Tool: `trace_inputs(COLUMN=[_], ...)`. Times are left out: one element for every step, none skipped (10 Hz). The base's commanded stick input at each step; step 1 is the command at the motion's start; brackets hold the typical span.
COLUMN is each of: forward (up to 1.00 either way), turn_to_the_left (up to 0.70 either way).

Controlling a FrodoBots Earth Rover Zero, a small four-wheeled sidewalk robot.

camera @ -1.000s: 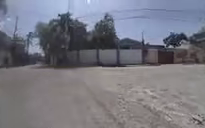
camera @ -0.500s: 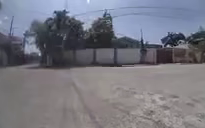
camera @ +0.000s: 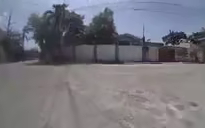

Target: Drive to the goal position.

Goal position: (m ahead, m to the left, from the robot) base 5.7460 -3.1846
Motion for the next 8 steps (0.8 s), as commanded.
trace_inputs(forward=[0.85,0.85,0.85,0.85,0.85,0.85,0.85,0.85], turn_to_the_left=[-0.34,-0.34,-0.34,-0.34,-0.34,-0.20,0.00,0.00])
